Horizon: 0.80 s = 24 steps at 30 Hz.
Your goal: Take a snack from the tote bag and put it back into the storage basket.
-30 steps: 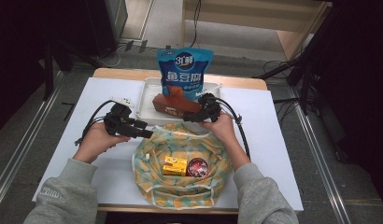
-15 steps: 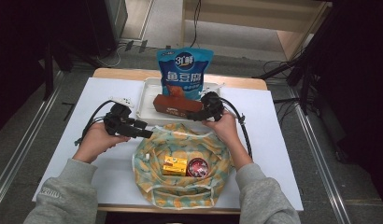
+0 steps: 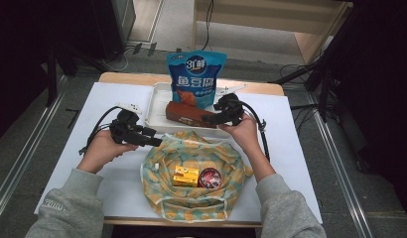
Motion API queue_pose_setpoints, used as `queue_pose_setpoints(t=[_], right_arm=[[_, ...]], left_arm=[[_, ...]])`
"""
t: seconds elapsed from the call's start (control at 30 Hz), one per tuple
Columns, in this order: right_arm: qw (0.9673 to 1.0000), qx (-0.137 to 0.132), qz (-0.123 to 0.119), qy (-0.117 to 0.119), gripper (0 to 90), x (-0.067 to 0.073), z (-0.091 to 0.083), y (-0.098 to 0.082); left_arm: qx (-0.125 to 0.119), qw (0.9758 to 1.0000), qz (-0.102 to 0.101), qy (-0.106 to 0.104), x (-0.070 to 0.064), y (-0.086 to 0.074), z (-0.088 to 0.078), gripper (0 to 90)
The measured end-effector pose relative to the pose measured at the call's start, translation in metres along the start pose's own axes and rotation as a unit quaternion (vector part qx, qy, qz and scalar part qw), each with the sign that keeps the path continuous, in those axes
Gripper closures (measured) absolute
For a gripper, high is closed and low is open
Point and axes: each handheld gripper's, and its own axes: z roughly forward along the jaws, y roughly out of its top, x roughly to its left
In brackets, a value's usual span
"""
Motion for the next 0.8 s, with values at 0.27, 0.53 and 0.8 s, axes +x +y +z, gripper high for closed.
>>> queue_pose_setpoints(t=[0.27, 0.53, 0.8], right_arm=[[0.9999, -0.006, -0.007, 0.011, 37.4, 0.013, 0.007, 0.001], [0.9994, -0.007, -0.004, 0.032, 49.7, 0.021, 0.017, 0.001], [0.9994, -0.003, -0.01, 0.033, 63.3, 0.029, 0.025, 0.0]], left_arm=[[-0.003, 1.0, 0.0, 0.001, 0.0, 0.0, -0.002, 40.1], [-0.008, 1.0, 0.002, 0.003, -0.001, 0.0, -0.003, 40.1], [-0.01, 0.9999, 0.004, 0.006, -0.002, -0.001, -0.005, 40.2]])
